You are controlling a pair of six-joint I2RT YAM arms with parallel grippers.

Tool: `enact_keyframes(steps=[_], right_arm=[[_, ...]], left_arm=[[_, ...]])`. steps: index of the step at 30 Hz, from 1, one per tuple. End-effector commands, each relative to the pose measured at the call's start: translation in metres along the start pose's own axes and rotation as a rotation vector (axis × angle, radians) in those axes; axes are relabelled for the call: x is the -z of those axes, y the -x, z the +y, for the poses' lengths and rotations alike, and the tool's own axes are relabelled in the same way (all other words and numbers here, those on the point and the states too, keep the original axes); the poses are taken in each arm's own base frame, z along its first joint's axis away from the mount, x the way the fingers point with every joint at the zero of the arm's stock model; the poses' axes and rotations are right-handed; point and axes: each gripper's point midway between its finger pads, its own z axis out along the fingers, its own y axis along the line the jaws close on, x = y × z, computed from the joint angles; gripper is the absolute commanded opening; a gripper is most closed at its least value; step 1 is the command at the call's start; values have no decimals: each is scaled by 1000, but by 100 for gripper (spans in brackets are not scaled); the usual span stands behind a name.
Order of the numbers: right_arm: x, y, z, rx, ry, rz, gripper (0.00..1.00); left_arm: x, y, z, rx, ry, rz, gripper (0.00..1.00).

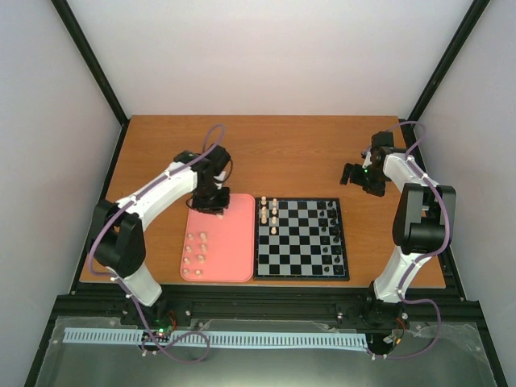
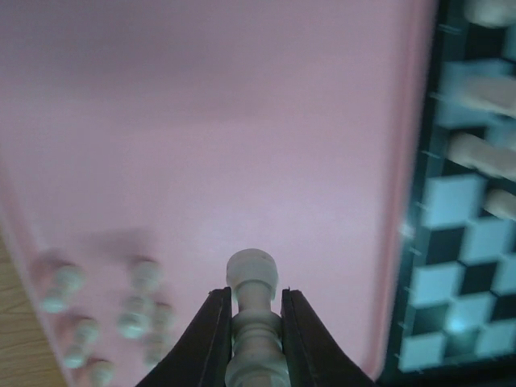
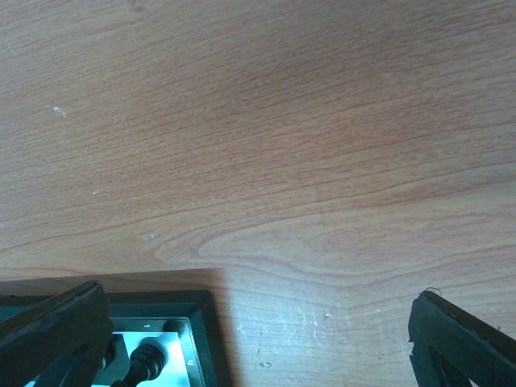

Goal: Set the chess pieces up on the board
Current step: Pick up the chess piece from the storage box, then place the chess piece on the chessboard.

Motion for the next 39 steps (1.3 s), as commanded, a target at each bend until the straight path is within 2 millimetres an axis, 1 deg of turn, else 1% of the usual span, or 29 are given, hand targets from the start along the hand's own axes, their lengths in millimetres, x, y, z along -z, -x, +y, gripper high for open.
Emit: enact_keyframes(steps=[1,4,7,10,14,24,33,39], right_arm=[[4,9,5,17,7,-28,100],[5,9,5,17,4,-29,100],[7,9,5,20,3,-33,100],[9,8,4,21,-4,-38,100],[11,6,4,23,-6,-41,100],[15,5,3,27,-12,-49,100],[16,5,3,28,-11,-52,100],[17,5,3,29,-14,-56,100]], left_arm=[[19,-28,-59,-149,-95,31,1],[10,-36,-84,-238,-91,58,1],[3,-38,-102,-313,-94,75,1],[-4,-34,-115,-348,-105,76,1],[-14,-26,-126,-365,-113,76,1],[-38,-26,-145,-405,-98,93,1],[-46,-16,-151,-406,-85,75,1],[-51,-16,-152,-411,-80,87,1]])
